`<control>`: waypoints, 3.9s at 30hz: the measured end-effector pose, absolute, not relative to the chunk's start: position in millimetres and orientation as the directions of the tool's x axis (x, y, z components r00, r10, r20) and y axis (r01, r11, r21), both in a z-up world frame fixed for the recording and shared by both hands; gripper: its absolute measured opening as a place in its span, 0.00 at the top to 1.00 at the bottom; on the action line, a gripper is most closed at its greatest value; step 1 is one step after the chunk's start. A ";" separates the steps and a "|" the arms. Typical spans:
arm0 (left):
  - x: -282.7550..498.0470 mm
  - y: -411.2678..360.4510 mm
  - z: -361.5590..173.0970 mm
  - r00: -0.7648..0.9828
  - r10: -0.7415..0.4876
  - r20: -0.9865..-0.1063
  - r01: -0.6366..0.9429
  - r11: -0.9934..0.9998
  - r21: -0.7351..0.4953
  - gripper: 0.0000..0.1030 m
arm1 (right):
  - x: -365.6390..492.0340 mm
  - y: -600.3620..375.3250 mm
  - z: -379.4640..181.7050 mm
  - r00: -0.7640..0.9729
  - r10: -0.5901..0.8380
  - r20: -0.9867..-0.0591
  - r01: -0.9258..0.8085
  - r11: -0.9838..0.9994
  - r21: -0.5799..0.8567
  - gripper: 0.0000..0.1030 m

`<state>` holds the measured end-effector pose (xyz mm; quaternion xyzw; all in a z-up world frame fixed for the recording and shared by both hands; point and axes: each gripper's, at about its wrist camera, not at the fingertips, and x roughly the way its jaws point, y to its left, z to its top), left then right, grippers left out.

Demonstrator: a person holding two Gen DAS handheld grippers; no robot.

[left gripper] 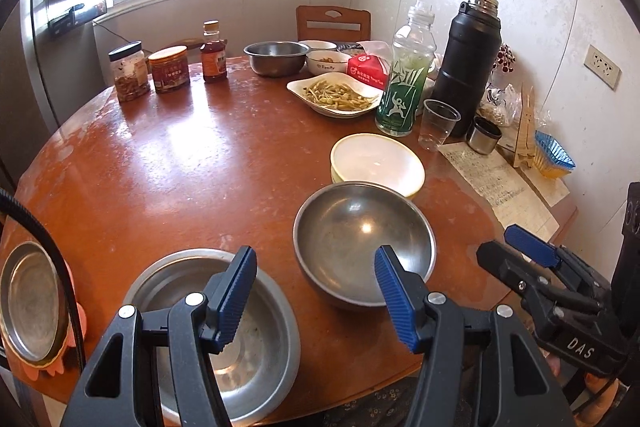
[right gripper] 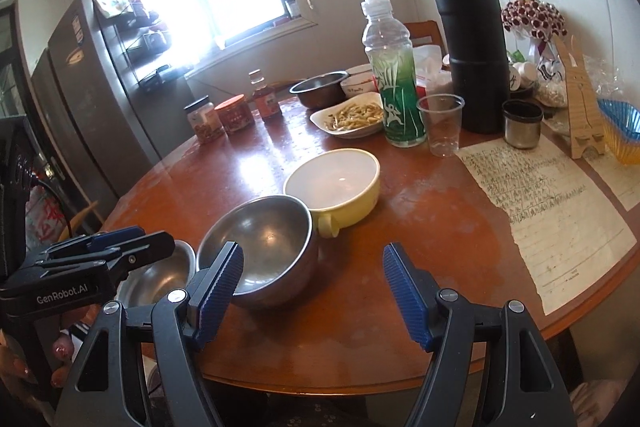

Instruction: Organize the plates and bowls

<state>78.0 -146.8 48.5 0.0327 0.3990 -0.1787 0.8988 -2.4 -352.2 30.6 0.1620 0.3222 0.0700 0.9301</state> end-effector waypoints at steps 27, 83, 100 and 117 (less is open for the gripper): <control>138.4 -162.0 10.2 0.552 -0.299 -0.778 0.397 0.915 -0.070 0.41 | 53.5 -330.5 -11.0 0.710 0.272 -0.649 0.003 0.921 0.390 0.30; 112.8 -112.3 51.6 0.597 -0.434 -0.675 0.398 0.891 -0.220 0.71 | 53.9 -298.2 44.4 0.771 0.314 -0.553 -0.061 0.902 0.427 0.77; 49.6 -43.7 88.7 0.719 -0.315 -0.620 0.294 0.946 -0.141 0.71 | 22.0 -230.3 83.5 0.759 0.414 -0.502 -0.216 0.888 0.407 0.77; 14.4 -0.5 62.2 0.703 -0.258 -0.663 0.223 0.965 -0.139 0.71 | -1.2 -178.1 64.8 0.677 0.465 -0.570 -0.292 0.881 0.372 0.76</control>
